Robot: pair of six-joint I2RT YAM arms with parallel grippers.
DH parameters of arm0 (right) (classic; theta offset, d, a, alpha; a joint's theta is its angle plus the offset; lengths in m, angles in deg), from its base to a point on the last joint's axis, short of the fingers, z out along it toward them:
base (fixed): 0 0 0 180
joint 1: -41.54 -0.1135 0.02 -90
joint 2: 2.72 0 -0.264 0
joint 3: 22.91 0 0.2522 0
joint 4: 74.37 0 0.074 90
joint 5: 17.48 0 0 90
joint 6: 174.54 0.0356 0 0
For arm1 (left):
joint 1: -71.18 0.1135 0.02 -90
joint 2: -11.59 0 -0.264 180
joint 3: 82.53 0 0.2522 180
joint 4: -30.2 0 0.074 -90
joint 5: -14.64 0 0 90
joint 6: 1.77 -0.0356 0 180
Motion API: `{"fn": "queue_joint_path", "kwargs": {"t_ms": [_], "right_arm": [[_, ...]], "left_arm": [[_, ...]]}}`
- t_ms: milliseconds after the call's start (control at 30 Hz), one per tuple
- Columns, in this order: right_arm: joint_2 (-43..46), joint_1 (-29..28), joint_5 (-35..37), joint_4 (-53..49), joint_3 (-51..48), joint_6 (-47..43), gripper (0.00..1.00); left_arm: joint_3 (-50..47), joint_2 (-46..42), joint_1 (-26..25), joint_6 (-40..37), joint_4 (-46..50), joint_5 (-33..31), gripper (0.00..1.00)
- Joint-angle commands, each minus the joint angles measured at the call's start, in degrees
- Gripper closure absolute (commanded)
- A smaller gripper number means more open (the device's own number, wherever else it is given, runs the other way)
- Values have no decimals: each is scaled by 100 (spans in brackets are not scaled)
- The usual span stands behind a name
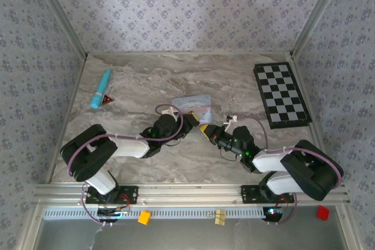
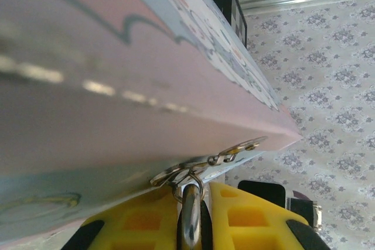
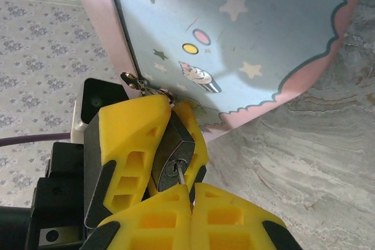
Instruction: Unlock the padlock with the key
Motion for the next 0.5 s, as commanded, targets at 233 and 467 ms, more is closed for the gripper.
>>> {"fn": "queue_joint_path", "kwargs": {"t_ms": [233, 467], "right_arm": [[83, 31, -201, 191, 507, -98, 100], [-167, 125, -274, 674, 618, 47, 100]], "left_arm": [[433, -67, -676, 121, -796, 1455, 100], [618, 258, -850, 214, -934, 1542, 100]]}}
